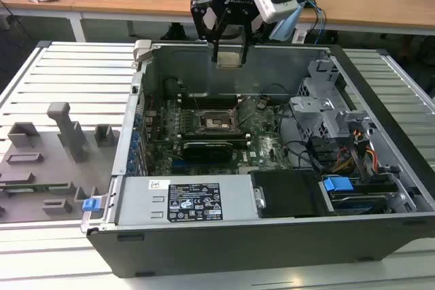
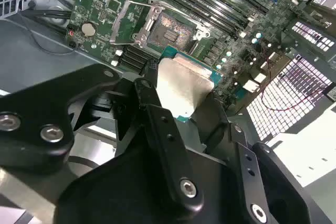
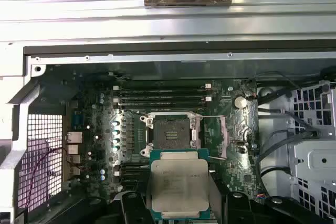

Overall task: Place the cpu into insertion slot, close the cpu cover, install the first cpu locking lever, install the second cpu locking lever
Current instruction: 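Place the cpu into insertion slot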

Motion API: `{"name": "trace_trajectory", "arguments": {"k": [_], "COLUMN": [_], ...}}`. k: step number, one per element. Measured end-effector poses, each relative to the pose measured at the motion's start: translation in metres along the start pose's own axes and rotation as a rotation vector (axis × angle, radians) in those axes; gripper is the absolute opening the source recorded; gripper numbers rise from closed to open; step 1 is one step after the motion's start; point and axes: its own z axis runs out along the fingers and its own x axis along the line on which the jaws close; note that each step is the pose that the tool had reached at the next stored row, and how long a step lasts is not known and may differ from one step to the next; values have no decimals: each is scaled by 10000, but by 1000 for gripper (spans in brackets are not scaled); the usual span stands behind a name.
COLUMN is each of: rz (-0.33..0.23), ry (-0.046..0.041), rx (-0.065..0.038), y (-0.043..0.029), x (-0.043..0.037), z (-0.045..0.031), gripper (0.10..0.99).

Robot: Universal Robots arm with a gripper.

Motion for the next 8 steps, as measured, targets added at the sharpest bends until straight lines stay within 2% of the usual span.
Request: {"name": "trace_trajectory", "arguments": {"k": [4, 8], "rz": [168, 611], "ry": [-15, -55], "rx": [-1, -9], "y": [0, 0], "x": [0, 0], "z": [0, 0], "gripper": [529, 529]}}
